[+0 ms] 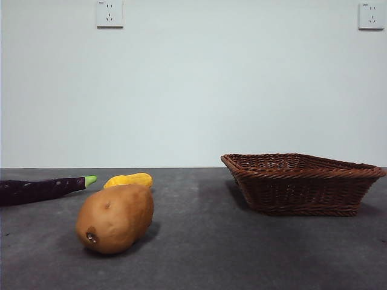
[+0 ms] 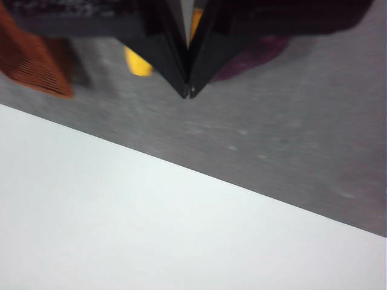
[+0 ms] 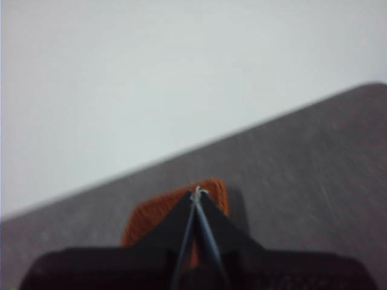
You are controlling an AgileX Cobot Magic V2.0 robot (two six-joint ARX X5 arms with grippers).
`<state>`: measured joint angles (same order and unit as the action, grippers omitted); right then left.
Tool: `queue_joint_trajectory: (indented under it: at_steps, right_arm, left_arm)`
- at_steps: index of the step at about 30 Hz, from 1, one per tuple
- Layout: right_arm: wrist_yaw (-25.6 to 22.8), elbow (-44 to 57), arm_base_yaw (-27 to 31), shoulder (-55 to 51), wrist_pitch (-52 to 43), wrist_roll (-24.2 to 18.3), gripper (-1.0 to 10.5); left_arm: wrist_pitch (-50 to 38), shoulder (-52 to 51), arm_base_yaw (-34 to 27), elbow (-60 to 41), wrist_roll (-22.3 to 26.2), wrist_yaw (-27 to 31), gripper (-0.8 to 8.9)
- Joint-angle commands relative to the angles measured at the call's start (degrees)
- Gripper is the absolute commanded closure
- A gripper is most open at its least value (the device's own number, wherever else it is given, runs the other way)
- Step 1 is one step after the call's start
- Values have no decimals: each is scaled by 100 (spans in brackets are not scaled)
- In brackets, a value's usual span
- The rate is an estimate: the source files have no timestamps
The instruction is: Help me put the vegetables on the table into the basket
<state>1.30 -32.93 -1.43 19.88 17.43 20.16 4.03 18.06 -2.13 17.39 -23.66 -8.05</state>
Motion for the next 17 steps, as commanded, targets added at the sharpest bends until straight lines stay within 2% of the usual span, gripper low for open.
queue_joint_trajectory:
  at_steps: [1,6,9,13,17]
  right_arm:
    - [155,-660,-2,774,555,-599,962]
    - [769,-1958,-2,2376,2144,-1128,958]
    - [942,-2616,-4,3316,2852,-1158,958]
    - [946,-3169,-4,4210,3126,-914,958]
    - [981,-3770,-7,5324,3178,-1290,941]
  left_arm:
    - [61,610,-15,459,-57,-470,818]
    - [479,1757,-13,1349,-55,-1182,817]
    - [822,2363,-13,1788,-57,-1812,817]
    - [1375,3027,-2,2229,2,-2612,817]
    - [1628,3635,-2,2428,44,-3281,817]
